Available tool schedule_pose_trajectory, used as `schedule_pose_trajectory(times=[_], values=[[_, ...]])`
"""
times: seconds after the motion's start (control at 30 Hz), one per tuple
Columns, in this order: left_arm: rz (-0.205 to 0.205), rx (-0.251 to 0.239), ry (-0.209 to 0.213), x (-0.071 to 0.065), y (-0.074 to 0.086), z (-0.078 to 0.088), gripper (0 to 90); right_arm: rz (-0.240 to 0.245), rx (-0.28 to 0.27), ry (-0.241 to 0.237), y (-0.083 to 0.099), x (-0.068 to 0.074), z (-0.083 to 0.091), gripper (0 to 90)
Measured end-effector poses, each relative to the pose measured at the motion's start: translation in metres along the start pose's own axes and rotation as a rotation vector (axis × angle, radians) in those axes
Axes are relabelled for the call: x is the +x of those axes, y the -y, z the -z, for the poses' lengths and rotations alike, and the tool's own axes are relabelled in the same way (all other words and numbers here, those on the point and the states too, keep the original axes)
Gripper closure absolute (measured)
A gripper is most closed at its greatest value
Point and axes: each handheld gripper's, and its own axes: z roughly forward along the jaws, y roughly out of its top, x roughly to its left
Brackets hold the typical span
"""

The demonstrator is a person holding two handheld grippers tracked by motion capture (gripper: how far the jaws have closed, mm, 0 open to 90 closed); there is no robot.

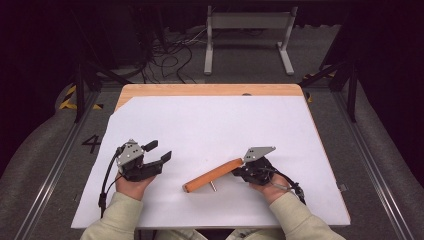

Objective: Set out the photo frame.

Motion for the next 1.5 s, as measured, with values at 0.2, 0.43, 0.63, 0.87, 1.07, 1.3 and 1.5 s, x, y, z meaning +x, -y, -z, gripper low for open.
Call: schedule_pose_trajectory(times=[0.2, 0.43, 0.63, 0.87, 1.07, 1.3, 1.5], values=[[-0.006, 0.003, 0.017, -0.001, 0.000, -0.001, 38.0, -0.049, -0.031, -0.001, -0.008, -0.011, -0.007, 90.0], [-0.013, 0.017, 0.032, -0.001, 0.000, -0.001, 43.2, -0.101, -0.053, -0.007, -0.025, -0.020, -0.020, 90.0], [-0.011, 0.023, 0.039, -0.001, 0.001, -0.002, 45.0, -0.103, -0.048, -0.005, -0.037, -0.020, -0.032, 90.0], [-0.007, 0.030, 0.037, 0.000, 0.001, -0.002, 44.7, -0.123, -0.045, -0.019, -0.056, -0.024, -0.047, 90.0], [-0.010, 0.036, 0.039, 0.001, 0.002, -0.003, 44.7, -0.121, -0.048, -0.023, -0.066, -0.026, -0.058, 90.0], [-0.007, 0.034, 0.043, 0.001, 0.002, -0.003, 44.6, -0.120, -0.049, -0.027, -0.078, -0.028, -0.072, 90.0], [-0.007, 0.031, 0.045, 0.003, 0.001, -0.003, 44.5, -0.104, -0.039, 0.005, -0.082, -0.028, -0.070, 90.0]])
